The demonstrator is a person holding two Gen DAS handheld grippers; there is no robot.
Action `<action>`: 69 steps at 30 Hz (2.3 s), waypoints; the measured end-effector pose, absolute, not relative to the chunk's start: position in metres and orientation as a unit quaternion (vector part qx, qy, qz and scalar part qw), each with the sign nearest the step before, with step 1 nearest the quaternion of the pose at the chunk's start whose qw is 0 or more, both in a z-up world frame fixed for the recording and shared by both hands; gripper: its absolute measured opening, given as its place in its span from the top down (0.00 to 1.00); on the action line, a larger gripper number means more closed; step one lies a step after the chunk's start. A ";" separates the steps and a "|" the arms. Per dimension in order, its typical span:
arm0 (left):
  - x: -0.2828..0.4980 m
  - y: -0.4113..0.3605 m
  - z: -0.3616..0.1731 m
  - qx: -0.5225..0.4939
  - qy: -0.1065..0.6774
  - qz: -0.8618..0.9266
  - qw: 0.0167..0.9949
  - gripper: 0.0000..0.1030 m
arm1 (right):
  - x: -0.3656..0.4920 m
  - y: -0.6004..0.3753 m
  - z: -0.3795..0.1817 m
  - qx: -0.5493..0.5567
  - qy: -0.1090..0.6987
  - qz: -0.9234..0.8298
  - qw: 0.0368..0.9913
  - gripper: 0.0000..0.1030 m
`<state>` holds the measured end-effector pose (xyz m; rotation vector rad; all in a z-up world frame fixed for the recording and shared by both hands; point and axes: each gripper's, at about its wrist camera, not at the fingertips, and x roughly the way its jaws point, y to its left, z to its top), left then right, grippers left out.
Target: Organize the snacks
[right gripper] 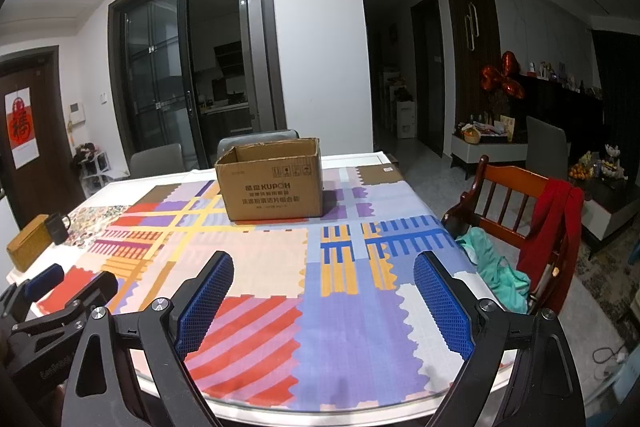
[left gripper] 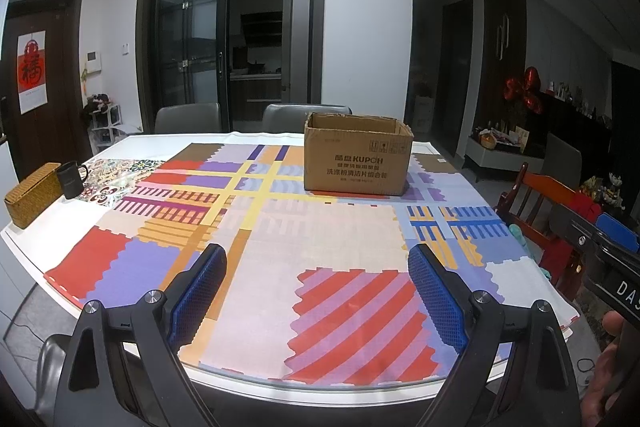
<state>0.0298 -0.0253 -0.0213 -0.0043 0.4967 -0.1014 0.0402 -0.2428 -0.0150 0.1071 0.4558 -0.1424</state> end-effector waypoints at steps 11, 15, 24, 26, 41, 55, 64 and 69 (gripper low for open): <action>0.030 -0.025 -0.021 -0.003 0.245 -0.051 0.968 0.10 | 0.039 -0.243 -0.016 0.055 0.228 -0.070 0.969 0.10; 0.029 -0.025 -0.022 -0.003 0.245 -0.050 0.968 0.10 | 0.039 -0.241 -0.015 0.054 0.228 -0.070 0.970 0.10; 0.030 -0.027 -0.019 -0.003 0.243 -0.051 0.969 0.08 | 0.039 -0.241 -0.015 0.054 0.228 -0.070 0.970 0.10; 0.030 -0.027 -0.019 -0.003 0.243 -0.050 0.969 0.08 | 0.039 -0.240 -0.016 0.054 0.227 -0.069 0.970 0.10; 0.028 -0.025 -0.015 -0.001 0.244 -0.048 0.969 0.06 | 0.039 -0.240 -0.016 0.054 0.227 -0.070 0.970 0.10; 0.030 -0.024 -0.016 0.000 0.245 -0.050 0.968 0.02 | 0.040 -0.238 -0.013 0.053 0.225 -0.070 0.970 0.10; 0.030 -0.024 -0.015 0.000 0.245 -0.048 0.968 0.02 | 0.040 -0.238 -0.013 0.054 0.225 -0.070 0.970 0.10; 0.030 -0.024 -0.015 0.000 0.245 -0.048 0.968 0.02 | 0.040 -0.238 -0.013 0.053 0.225 -0.069 0.971 0.10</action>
